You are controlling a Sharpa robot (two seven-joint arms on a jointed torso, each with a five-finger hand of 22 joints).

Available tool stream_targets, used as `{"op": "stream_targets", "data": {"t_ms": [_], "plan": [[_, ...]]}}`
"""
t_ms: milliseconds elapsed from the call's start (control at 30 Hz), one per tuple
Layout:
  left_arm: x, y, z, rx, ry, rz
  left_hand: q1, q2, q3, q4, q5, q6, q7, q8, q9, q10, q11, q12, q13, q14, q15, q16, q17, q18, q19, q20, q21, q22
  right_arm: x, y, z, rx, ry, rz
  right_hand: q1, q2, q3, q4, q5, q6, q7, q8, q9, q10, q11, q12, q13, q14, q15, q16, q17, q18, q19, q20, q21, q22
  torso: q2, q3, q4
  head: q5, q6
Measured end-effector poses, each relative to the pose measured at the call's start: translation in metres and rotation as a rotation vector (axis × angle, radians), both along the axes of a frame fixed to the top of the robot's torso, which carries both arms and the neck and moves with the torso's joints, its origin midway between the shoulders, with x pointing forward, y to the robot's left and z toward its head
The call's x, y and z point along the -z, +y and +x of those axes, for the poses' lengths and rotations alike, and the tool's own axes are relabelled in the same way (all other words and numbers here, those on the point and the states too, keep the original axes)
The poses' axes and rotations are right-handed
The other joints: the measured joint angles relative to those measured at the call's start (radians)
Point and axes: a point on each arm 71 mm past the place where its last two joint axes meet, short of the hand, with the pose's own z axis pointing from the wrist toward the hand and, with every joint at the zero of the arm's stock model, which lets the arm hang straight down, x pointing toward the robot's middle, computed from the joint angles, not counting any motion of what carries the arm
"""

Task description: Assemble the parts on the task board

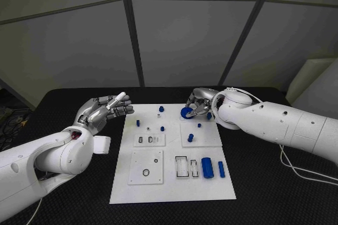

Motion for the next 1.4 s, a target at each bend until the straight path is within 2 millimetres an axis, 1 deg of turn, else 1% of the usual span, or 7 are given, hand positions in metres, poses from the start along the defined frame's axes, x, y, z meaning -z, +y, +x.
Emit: {"op": "stream_targets", "data": {"t_ms": [167,533,733,867,1033,1200,1400], "plan": [[0.000,0.000,0.000,0.000,0.000,0.000,0.000,0.000,0.000,0.000,0.000,0.000,0.000,0.000,0.000,0.000,0.000,0.000,0.000,0.000,0.000,0.000,0.000,0.000,0.000,0.000,0.000,0.000,0.000,0.000,0.001,0.000,0.001,-0.001,-0.001,0.006,0.000,0.000,0.000,0.014,0.000,0.004,0.002,0.004,-0.004,0.005,0.000,0.000,0.000,0.000,0.000,0.000,0.000,0.000,0.000,0.000,0.000,0.0000,0.0002,0.000,-0.002],[0.000,0.001,0.000,-0.002,0.000,0.001,0.000,0.000,-0.002,-0.002,0.000,0.000,0.000,0.000,-0.001,0.000,0.000,-0.006,0.000,0.000,0.000,0.000,0.000,0.000,-0.004,0.003,0.000,-0.001,-0.001,0.001,0.000,-0.005,0.003,-0.007,0.013,0.026,0.016,-0.011,0.005,0.059,-0.011,0.014,0.004,0.013,-0.013,0.023,0.000,0.000,0.000,0.004,0.000,0.000,0.000,0.000,0.000,0.000,0.000,0.0002,0.0004,0.002,-0.007],[0.000,0.001,0.000,-0.002,0.001,0.001,0.000,0.000,-0.007,-0.007,0.000,0.000,0.000,-0.004,-0.001,0.000,0.000,-0.006,0.000,0.000,0.000,-0.006,0.000,0.000,-0.018,0.000,-0.009,-0.006,-0.001,0.009,-0.006,-0.031,-0.016,-0.007,0.013,0.038,0.024,-0.010,0.004,0.069,-0.010,0.013,0.005,0.016,-0.016,0.033,0.000,0.004,-0.004,0.008,0.000,0.000,0.000,0.000,0.000,0.000,0.000,0.0009,0.0004,0.002,-0.007],[0.000,0.001,0.000,-0.002,0.001,0.002,0.000,0.000,-0.007,-0.007,0.000,0.000,0.000,-0.004,-0.001,0.000,0.000,-0.006,0.000,0.003,0.003,-0.006,0.000,0.000,-0.018,0.000,-0.009,-0.006,-0.005,0.017,-0.011,-0.056,-0.052,0.002,0.017,0.044,0.028,-0.015,0.019,0.073,-0.006,0.010,0.004,0.020,-0.020,0.033,0.001,0.000,-0.008,0.008,0.000,0.000,0.000,0.000,0.000,0.000,0.000,0.0004,0.0005,0.003,-0.006],[0.000,0.001,0.000,-0.002,0.002,0.002,0.000,0.000,-0.007,-0.007,0.000,0.000,0.000,-0.004,-0.001,0.000,0.000,-0.006,0.000,0.003,0.003,-0.006,0.000,0.000,-0.022,0.004,-0.009,-0.006,-0.013,0.030,-0.020,-0.092,-0.105,0.019,0.018,0.047,0.028,-0.015,0.020,0.073,-0.006,0.011,0.004,0.020,-0.020,0.032,0.001,0.000,-0.008,0.008,0.000,0.000,0.000,0.000,0.000,0.000,-0.001,-0.0004,0.0005,0.005,-0.003],[0.000,0.001,0.000,-0.001,0.002,0.001,0.000,0.000,-0.007,-0.007,0.000,0.000,0.000,-0.004,-0.001,0.000,0.000,-0.006,0.000,0.003,0.003,-0.006,0.000,0.000,-0.021,0.004,-0.009,-0.006,-0.020,0.047,-0.031,-0.135,-0.161,0.032,0.018,0.047,0.028,-0.015,0.024,0.073,-0.006,0.011,0.004,0.020,-0.020,0.032,0.001,0.000,-0.008,0.008,0.000,0.000,0.000,0.000,0.000,0.000,-0.001,-0.0006,0.0005,0.007,-0.002],[0.000,0.000,0.000,0.001,0.002,0.001,0.000,0.000,-0.007,-0.007,0.000,0.000,0.000,-0.004,-0.001,0.000,0.000,-0.006,0.000,0.003,0.003,-0.006,0.000,0.000,-0.021,0.004,-0.009,-0.006,-0.025,0.072,-0.036,-0.175,-0.208,0.035,0.018,0.047,0.028,-0.015,0.024,0.073,-0.006,0.011,0.004,0.020,-0.020,0.032,0.001,0.000,-0.008,0.008,0.000,0.000,0.000,0.000,0.000,0.000,-0.001,-0.0011,0.0020,0.012,-0.002]]}}
